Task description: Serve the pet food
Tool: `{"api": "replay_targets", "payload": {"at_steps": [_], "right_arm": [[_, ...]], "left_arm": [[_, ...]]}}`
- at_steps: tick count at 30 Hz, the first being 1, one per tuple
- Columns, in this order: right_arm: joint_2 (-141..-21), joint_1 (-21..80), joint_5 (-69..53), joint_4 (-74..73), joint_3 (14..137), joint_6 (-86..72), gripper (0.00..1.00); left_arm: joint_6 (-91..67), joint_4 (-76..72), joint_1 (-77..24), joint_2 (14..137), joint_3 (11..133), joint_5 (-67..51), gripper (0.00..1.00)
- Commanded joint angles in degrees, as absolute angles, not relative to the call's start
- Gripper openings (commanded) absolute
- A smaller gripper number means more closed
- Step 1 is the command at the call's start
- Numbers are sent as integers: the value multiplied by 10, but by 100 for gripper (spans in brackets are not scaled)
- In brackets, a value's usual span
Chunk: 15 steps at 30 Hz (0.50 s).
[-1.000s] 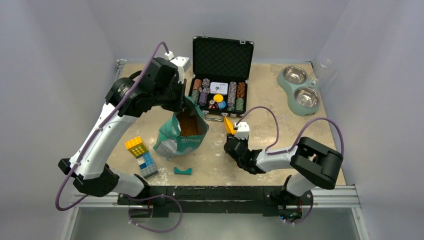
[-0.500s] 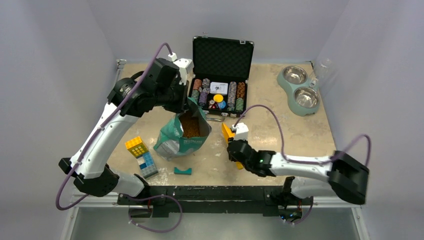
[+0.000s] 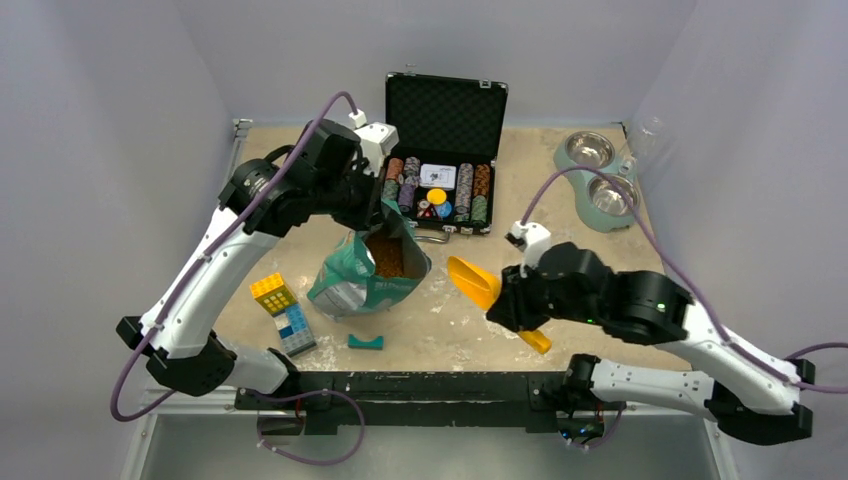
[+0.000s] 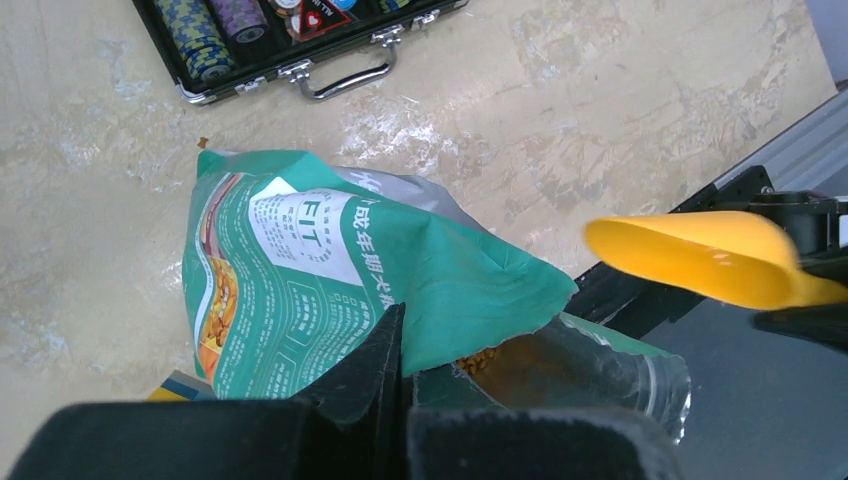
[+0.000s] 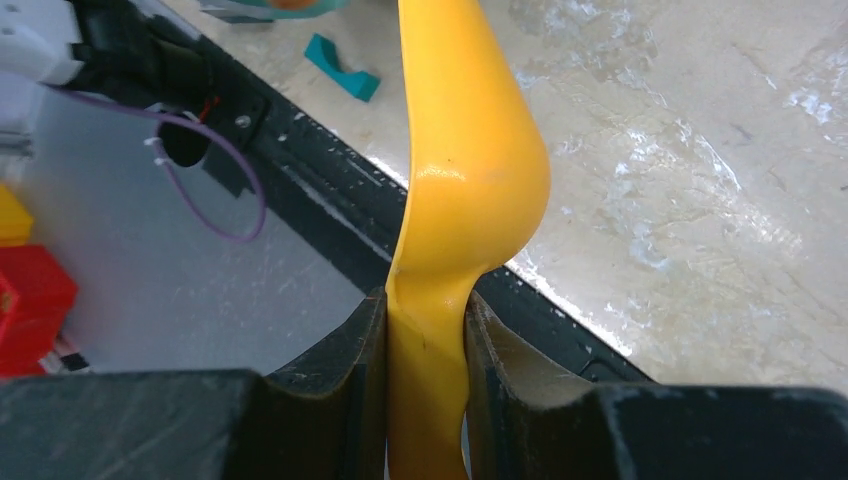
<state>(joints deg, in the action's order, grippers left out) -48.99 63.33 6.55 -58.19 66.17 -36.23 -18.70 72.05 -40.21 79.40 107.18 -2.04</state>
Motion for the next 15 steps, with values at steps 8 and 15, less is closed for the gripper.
{"api": "replay_targets", "payload": {"at_steps": [8, 15], "right_arm": [[-502, 633, -57, -682, 868, -316, 0], [-568, 633, -127, -661, 950, -312, 0]], "left_arm": [[-185, 712, -401, 832, 1071, -73, 0], [-227, 692, -416, 840, 1066, -119, 0]]}}
